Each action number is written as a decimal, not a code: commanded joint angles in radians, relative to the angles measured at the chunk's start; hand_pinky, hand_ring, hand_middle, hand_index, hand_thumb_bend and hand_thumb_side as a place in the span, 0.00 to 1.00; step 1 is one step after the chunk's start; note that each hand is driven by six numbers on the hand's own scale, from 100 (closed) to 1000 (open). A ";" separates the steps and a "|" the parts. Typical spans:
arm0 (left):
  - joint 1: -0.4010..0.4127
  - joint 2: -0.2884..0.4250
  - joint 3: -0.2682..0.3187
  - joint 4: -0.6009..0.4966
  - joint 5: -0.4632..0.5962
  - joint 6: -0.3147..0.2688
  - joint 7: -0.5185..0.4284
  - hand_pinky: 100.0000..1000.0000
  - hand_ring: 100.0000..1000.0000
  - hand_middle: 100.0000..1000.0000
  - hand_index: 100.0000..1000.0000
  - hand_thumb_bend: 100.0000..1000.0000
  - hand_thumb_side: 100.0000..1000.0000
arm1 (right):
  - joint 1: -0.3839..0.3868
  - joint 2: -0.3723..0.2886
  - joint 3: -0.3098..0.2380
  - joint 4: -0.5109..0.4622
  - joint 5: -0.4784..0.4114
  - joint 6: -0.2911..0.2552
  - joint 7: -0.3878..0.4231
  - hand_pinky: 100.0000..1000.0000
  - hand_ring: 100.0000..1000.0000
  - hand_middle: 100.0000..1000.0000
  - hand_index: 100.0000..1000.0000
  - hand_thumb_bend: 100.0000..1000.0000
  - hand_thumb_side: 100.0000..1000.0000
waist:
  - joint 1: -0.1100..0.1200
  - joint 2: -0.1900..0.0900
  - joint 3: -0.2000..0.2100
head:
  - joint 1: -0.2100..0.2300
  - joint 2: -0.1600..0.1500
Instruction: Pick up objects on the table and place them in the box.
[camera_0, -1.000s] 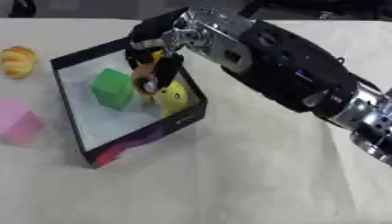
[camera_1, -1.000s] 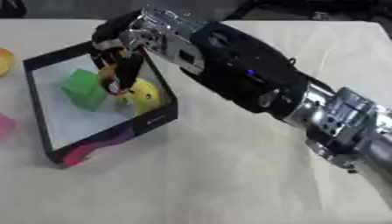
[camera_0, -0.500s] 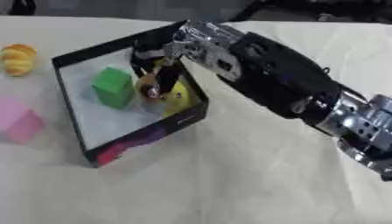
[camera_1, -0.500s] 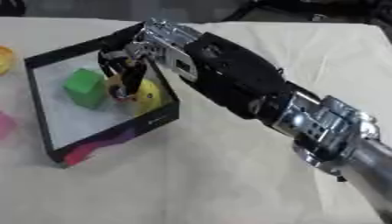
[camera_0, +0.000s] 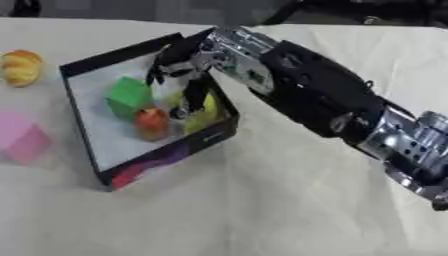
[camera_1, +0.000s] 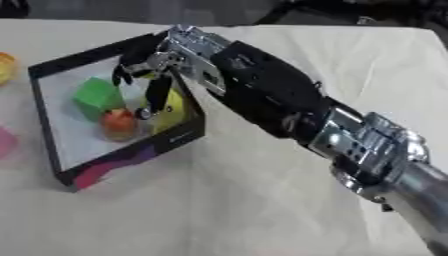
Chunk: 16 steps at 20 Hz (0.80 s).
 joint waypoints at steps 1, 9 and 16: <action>-0.010 0.024 0.005 -0.012 -0.003 -0.001 -0.003 0.81 0.76 0.75 0.80 0.04 0.89 | -0.031 -0.027 -0.020 -0.055 -0.011 0.019 -0.010 0.89 0.87 0.78 0.92 0.17 0.37 | 0.002 -0.019 -0.002 | -0.002 -0.008; 0.003 0.024 0.013 -0.007 -0.003 -0.005 0.006 0.81 0.76 0.75 0.80 0.04 0.89 | -0.028 -0.133 -0.106 -0.225 -0.127 0.118 -0.082 0.89 0.81 0.74 0.89 0.00 0.00 | 0.020 -0.030 -0.020 | 0.002 -0.004; 0.016 0.015 0.027 -0.006 -0.005 -0.009 0.021 0.81 0.76 0.75 0.80 0.03 0.89 | 0.128 -0.207 -0.282 -0.407 -0.239 0.230 -0.194 0.90 0.78 0.74 0.87 0.00 0.30 | 0.039 -0.028 -0.046 | 0.028 -0.010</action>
